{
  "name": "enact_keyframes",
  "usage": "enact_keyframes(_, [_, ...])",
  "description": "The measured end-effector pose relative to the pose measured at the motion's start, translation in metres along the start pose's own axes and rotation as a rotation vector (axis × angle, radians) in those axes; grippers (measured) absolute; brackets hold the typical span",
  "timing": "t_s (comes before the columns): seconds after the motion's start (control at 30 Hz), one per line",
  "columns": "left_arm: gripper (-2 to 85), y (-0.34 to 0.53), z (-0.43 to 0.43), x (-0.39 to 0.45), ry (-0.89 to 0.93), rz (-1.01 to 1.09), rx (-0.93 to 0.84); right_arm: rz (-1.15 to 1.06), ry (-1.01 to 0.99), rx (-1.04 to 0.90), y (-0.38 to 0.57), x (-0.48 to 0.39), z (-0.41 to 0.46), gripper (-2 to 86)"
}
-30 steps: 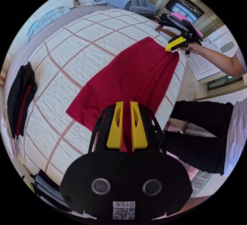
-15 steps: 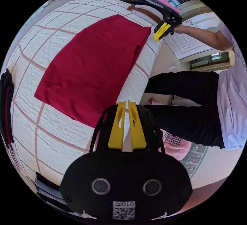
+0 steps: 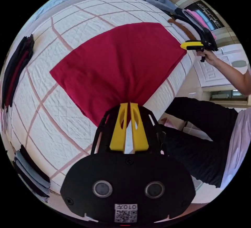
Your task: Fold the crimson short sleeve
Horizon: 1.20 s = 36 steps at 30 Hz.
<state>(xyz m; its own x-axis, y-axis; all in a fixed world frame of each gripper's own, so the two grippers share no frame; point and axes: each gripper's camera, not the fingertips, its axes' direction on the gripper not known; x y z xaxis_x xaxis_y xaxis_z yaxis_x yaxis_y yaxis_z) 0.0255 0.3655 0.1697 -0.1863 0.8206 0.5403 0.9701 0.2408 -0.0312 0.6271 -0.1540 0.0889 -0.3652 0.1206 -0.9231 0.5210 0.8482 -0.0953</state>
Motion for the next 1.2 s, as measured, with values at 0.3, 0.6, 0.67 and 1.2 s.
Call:
enact_keyframes(0.3, [8.4, -0.099, 0.027, 0.202, -0.149, 0.408, 0.166, 0.483, -0.287, -0.018, 0.066, 0.053, 0.035, 9.8])
enact_keyframes(0.6, [11.1, -0.147, 0.109, 0.321, -0.346, 0.524, 0.153, 0.500, -0.581, -0.078, 0.045, 0.072, 0.011, 5.5])
enact_keyframes(0.67, [10.7, -0.149, 0.113, 0.329, -0.425, 0.481, 0.167, 0.458, -0.619, -0.104, 0.035, 0.069, 0.002, 5.3])
enact_keyframes(1.2, [4.9, -0.076, 0.074, 0.267, -0.302, 0.164, 0.355, 0.484, -0.951, 0.061, -0.048, 0.115, -0.016, 16.0])
